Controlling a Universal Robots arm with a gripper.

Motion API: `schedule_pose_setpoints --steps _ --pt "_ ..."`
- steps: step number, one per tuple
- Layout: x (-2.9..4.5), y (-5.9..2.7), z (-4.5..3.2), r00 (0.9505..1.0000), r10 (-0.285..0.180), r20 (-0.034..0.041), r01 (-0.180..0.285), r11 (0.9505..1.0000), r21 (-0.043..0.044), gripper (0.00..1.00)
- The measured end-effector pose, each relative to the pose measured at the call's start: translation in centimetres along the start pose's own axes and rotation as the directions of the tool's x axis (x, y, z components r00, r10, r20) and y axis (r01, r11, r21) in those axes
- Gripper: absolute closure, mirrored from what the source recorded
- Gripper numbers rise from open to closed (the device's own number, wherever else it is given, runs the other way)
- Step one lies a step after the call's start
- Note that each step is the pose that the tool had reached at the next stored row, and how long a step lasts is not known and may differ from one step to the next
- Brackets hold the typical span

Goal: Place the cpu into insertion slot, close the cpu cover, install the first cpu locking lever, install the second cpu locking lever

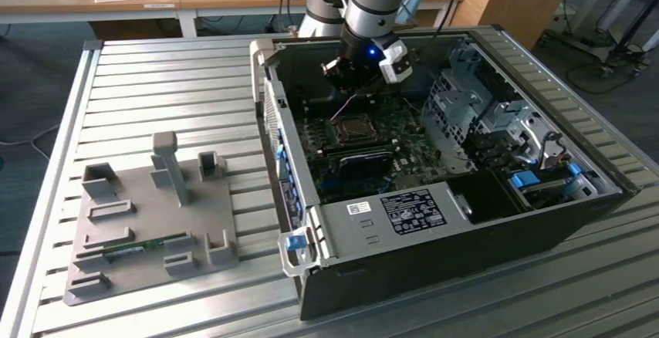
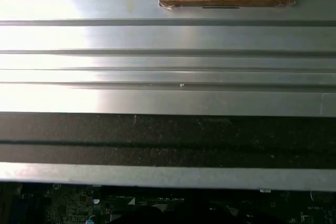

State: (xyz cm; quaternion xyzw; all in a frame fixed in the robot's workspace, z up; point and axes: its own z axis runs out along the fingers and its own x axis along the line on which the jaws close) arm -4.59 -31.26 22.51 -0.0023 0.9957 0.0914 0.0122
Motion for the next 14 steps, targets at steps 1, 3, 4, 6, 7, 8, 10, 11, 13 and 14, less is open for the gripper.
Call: schedule_pose_setpoints --steps 1,3,4,6,7,8,10,11,13,14 --pt "0.00 0.05 0.03 1.0000 0.000 0.0001 0.000 1.0000 -0.0010 0.89" --pt "0.00 0.16 0.10 1.0000 0.000 0.0004 0.000 1.0000 -0.0020 0.89" --pt "0.00 0.19 0.10 1.0000 0.000 0.0003 0.000 1.0000 -0.0020 0.89" --pt "0.00 0.22 0.10 1.0000 0.000 0.0002 0.000 1.0000 -0.0019 0.89" --pt "0.00 0.22 0.11 1.0000 0.000 0.0003 0.000 1.0000 -0.0020 0.89" --pt "0.00 0.23 0.09 1.0000 0.000 0.0003 0.000 1.0000 -0.0020 0.89" --pt "0.00 0.26 -0.06 1.0000 0.000 0.0003 0.000 1.0000 -0.0020 0.89" --pt "0.00 0.28 -0.19 1.0000 0.000 0.0004 0.000 1.0000 -0.0020 0.89" --pt "-0.01 0.33 -0.42 1.0000 0.000 0.0002 0.000 1.0000 -0.0018 0.89" --pt "-0.01 0.34 -0.45 1.0000 0.000 0.0003 0.000 1.0000 -0.0013 0.89"
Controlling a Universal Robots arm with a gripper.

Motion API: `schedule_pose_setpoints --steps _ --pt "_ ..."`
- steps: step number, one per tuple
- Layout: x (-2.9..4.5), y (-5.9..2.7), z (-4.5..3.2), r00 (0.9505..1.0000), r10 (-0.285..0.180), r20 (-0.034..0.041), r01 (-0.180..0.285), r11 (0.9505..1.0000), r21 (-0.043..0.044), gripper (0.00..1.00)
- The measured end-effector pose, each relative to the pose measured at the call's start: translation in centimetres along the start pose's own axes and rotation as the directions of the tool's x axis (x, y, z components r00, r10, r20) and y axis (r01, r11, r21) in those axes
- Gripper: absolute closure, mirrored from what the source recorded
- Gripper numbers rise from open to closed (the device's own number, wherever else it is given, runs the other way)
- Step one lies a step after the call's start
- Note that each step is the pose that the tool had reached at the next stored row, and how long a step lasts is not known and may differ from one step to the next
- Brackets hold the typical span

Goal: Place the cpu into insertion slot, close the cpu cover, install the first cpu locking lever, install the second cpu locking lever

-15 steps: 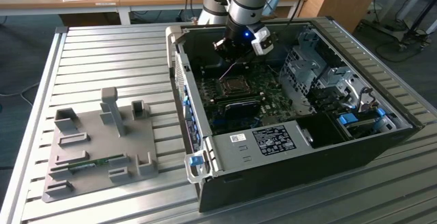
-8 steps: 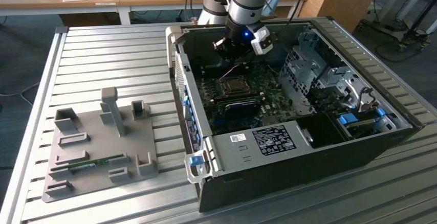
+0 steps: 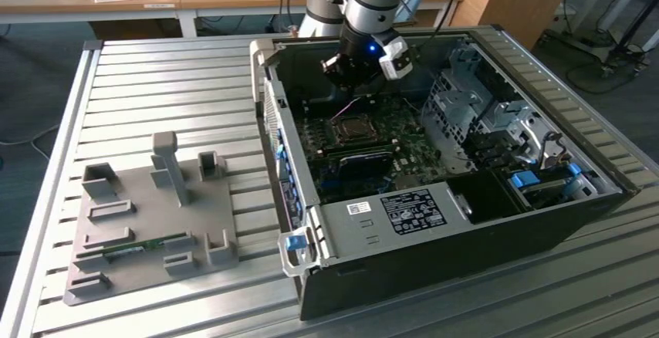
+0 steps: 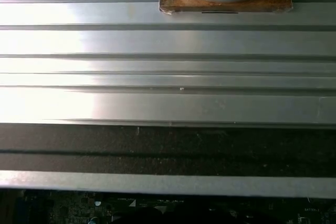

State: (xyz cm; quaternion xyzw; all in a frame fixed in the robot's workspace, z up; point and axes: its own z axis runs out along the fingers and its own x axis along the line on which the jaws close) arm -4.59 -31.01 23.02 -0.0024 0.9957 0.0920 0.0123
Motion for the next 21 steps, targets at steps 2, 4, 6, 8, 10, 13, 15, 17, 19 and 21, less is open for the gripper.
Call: schedule_pose_setpoints --steps 2,4,6,8,10,13,15,17,19,21 --pt "0.00 -0.01 0.00 1.0000 0.000 0.0000 0.000 1.0000 0.0031 0.89" --pt "0.01 -0.02 -0.05 1.0000 0.000 -0.0001 0.000 1.0000 0.0050 0.89" --pt "0.00 -0.03 -0.11 1.0000 0.000 -0.0001 0.000 1.0000 0.0063 0.89" --pt "0.00 -0.08 -0.15 1.0000 0.000 0.0001 0.000 1.0000 0.0084 0.89" --pt "0.00 -0.16 -0.17 1.0000 0.000 0.0000 0.000 0.9999 0.0120 0.89" --pt "0.00 -0.29 -0.20 1.0000 0.000 -0.0001 0.000 0.9999 0.0165 0.89" --pt "0.00 -0.37 -0.18 1.0000 0.000 -0.0001 0.000 0.9999 0.0170 0.89" --pt "0.01 -0.47 -0.10 1.0000 0.000 0.0001 0.000 0.9999 0.0169 0.89" --pt "0.01 -0.58 -0.03 1.0000 0.000 0.0001 0.000 0.9999 0.0170 0.89" --pt "0.01 -0.71 0.05 1.0000 0.000 0.0001 0.000 0.9999 0.0170 0.89"
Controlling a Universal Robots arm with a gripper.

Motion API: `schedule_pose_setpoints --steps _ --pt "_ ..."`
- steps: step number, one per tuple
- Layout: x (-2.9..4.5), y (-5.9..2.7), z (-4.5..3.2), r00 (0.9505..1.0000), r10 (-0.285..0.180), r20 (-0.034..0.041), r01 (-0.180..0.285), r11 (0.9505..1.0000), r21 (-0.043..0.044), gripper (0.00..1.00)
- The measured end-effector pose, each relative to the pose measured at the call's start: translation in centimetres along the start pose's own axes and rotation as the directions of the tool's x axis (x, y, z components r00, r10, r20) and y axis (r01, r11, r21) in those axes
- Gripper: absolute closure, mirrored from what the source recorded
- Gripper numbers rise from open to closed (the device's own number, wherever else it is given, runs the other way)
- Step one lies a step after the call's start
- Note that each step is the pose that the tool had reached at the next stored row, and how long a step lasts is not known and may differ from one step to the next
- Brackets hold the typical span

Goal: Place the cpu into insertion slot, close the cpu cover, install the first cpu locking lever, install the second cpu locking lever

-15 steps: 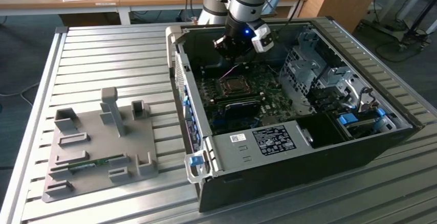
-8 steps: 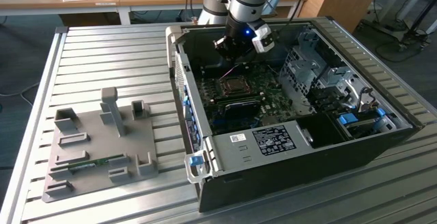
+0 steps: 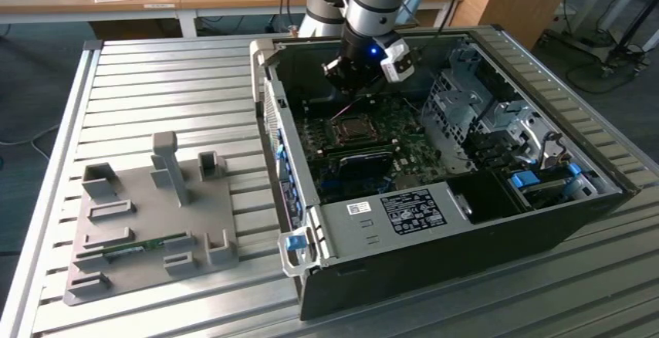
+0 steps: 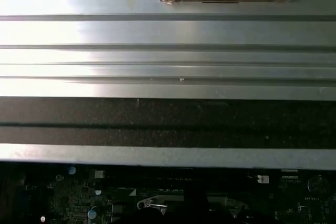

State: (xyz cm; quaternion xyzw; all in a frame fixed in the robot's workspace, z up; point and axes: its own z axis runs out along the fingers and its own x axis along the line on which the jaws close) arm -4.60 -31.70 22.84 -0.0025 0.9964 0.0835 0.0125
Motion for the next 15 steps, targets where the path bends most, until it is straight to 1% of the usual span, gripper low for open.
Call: schedule_pose_setpoints --steps 9,15 --pt "0.02 -0.22 0.81 1.0000 0.000 0.0009 0.000 1.0000 0.0000 0.89" --pt "0.02 -0.23 0.84 1.0000 0.000 0.0009 0.000 1.0000 0.0001 0.89"
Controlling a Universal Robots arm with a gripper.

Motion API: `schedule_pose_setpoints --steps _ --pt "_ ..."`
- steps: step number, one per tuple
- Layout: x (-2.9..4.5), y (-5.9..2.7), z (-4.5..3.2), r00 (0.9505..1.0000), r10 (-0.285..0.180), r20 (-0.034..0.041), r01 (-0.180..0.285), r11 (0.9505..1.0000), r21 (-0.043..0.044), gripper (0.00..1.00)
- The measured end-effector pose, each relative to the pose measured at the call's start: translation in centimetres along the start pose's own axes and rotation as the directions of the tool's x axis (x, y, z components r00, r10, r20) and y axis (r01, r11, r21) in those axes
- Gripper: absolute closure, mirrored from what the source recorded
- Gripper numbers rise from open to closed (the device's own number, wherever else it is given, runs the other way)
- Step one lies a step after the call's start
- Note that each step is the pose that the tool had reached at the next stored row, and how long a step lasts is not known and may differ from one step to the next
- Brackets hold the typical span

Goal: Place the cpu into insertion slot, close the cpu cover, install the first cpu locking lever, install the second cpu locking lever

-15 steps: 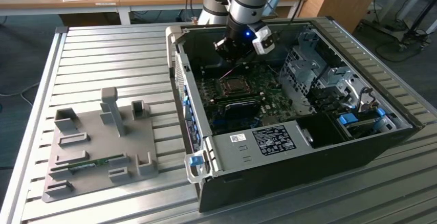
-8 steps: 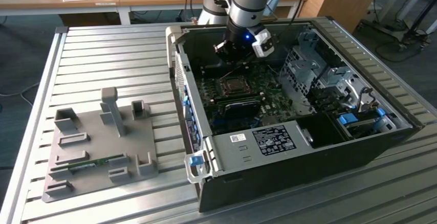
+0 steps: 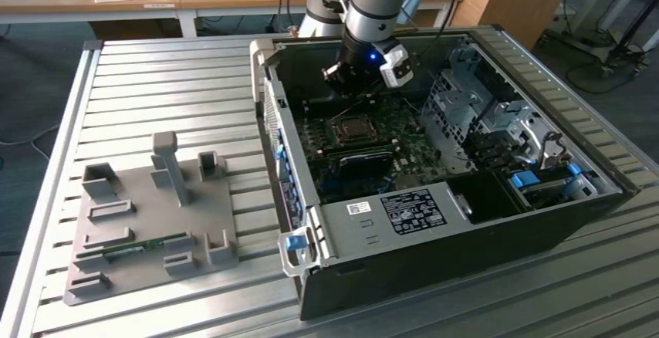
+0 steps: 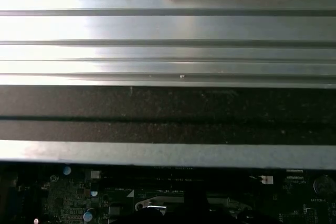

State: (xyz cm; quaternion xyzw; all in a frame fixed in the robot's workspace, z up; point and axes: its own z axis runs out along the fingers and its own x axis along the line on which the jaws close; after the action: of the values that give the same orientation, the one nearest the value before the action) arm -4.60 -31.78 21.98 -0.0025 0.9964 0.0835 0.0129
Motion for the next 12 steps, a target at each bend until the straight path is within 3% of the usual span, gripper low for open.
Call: schedule_pose_setpoints --steps 12 --pt "-0.16 -0.07 0.39 1.0000 0.000 -0.0001 0.000 1.0000 0.0001 0.89"
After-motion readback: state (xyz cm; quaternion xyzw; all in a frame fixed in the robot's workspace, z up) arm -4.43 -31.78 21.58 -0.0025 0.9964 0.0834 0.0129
